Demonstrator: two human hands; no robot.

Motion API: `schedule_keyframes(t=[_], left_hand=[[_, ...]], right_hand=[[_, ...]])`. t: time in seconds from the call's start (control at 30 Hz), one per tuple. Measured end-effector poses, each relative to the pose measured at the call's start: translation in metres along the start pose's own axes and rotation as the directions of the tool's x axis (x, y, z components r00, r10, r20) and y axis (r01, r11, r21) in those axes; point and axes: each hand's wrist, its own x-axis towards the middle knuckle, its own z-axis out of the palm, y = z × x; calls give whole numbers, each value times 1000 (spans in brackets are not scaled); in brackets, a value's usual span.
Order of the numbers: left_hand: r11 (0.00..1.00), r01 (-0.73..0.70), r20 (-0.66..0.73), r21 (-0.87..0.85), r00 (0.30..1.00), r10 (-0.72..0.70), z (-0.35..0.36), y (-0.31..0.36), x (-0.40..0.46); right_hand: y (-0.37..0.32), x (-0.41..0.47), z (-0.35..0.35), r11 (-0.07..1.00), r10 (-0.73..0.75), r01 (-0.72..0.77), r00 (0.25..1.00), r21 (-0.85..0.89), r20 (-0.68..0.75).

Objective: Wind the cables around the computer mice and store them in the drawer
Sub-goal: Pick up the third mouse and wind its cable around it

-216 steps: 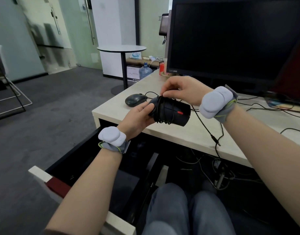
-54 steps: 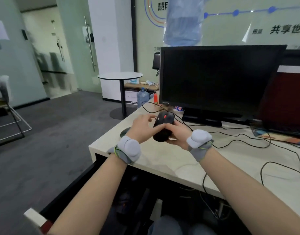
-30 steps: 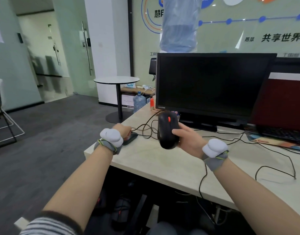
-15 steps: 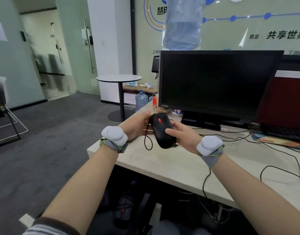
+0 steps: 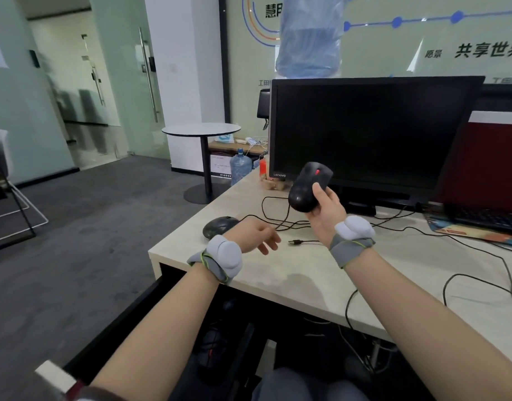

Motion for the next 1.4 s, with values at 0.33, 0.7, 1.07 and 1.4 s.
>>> schedule_keyframes(t=[0.33, 0.7, 1.07, 1.4], left_hand=[[994, -30, 142, 105, 990, 15, 19, -8, 2], [694, -219, -349, -686, 936, -50, -2, 0, 10], [485, -402, -466, -776, 885, -12, -12, -3, 7], [369, -422, -442, -828, 896, 34, -5, -6, 8]], right_hand=[[20, -13, -8, 961, 272, -274, 940, -19, 205], [22, -27, 4, 897, 349, -223, 886, -382, 303], [13, -30, 8, 743, 661, -586, 717, -323, 220], [10, -30, 1, 809, 582, -579, 764, -100, 279]])
